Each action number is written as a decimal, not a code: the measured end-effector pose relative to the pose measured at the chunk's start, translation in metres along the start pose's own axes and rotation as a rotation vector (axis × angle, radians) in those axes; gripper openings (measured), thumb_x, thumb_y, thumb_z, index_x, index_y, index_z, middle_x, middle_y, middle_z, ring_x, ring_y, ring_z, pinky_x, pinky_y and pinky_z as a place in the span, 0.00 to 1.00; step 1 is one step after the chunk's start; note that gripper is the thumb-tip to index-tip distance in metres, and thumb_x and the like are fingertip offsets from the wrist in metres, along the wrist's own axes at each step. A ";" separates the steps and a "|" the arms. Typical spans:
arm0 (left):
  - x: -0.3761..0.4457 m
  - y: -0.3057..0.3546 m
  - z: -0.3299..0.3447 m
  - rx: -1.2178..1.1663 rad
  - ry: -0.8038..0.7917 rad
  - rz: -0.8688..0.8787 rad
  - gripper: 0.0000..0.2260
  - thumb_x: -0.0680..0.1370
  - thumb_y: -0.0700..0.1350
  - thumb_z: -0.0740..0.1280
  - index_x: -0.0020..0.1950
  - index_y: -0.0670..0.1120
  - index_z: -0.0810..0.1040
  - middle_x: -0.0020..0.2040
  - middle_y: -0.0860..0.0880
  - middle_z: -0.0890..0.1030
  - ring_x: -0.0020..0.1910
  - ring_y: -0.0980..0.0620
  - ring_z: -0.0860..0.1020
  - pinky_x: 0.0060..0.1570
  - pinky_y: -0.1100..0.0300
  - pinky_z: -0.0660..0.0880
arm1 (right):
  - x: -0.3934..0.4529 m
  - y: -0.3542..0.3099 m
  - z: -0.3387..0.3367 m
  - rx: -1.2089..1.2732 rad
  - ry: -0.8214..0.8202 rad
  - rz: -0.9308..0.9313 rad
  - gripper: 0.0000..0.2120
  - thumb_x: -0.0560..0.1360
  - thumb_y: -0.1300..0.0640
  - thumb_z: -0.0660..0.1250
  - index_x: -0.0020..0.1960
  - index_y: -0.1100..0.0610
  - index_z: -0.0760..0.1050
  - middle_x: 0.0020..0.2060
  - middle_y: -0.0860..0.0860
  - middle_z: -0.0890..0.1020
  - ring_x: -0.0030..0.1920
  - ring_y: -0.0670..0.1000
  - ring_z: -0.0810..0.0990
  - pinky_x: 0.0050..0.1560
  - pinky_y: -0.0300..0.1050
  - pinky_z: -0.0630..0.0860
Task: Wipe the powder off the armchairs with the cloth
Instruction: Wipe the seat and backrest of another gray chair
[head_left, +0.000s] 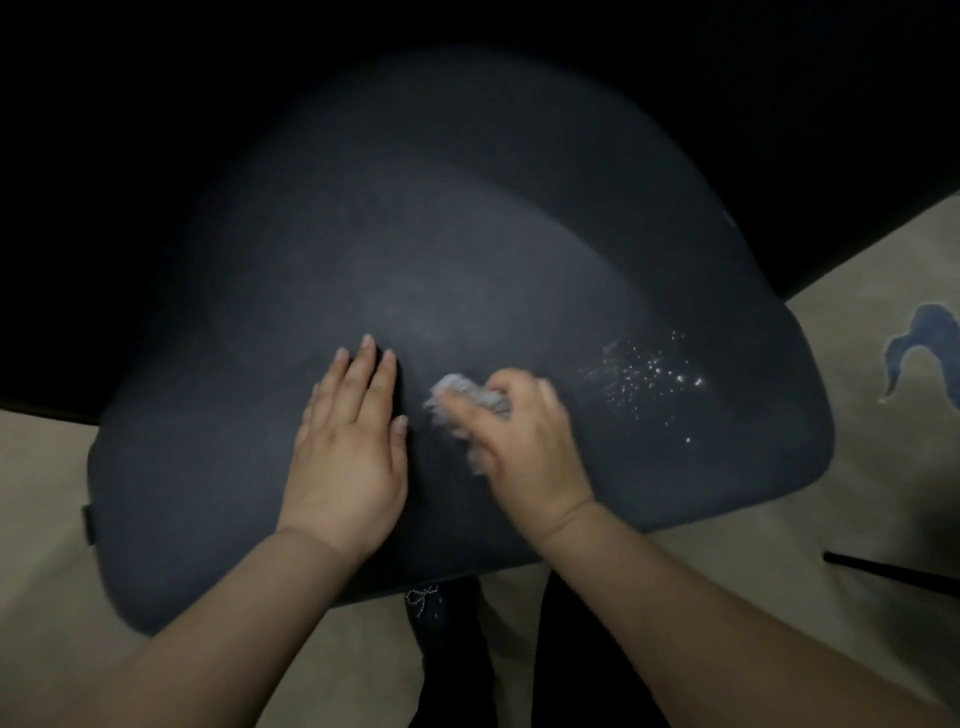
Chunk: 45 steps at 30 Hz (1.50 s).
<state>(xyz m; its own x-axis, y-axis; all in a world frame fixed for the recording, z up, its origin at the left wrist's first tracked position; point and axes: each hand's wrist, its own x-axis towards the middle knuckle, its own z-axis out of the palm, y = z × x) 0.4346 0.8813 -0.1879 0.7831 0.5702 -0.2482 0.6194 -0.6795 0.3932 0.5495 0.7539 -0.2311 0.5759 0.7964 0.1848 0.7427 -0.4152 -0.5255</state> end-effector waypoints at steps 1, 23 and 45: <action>-0.003 0.001 -0.002 0.007 -0.008 0.011 0.24 0.82 0.48 0.51 0.78 0.47 0.56 0.79 0.51 0.51 0.78 0.52 0.47 0.73 0.55 0.46 | 0.001 0.015 -0.008 -0.038 0.044 0.040 0.21 0.69 0.53 0.60 0.60 0.47 0.80 0.49 0.56 0.74 0.44 0.59 0.73 0.42 0.49 0.76; 0.047 0.070 0.038 0.101 0.018 -0.003 0.26 0.81 0.52 0.55 0.78 0.49 0.56 0.79 0.47 0.49 0.78 0.45 0.46 0.74 0.43 0.44 | -0.031 0.072 -0.046 -0.055 0.117 0.165 0.19 0.73 0.55 0.62 0.62 0.48 0.79 0.52 0.54 0.71 0.48 0.56 0.68 0.49 0.49 0.71; 0.106 0.094 0.041 0.176 -0.011 -0.049 0.31 0.79 0.62 0.51 0.79 0.53 0.47 0.79 0.44 0.42 0.77 0.42 0.40 0.73 0.40 0.40 | -0.009 0.105 -0.067 -0.016 0.156 0.228 0.18 0.73 0.57 0.63 0.62 0.49 0.79 0.51 0.58 0.73 0.47 0.59 0.70 0.49 0.48 0.72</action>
<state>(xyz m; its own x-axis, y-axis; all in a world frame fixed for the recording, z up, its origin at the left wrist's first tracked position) 0.5785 0.8589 -0.2139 0.7518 0.6003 -0.2729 0.6562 -0.7221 0.2193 0.6456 0.6740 -0.2325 0.7736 0.6048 0.1892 0.5921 -0.5837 -0.5556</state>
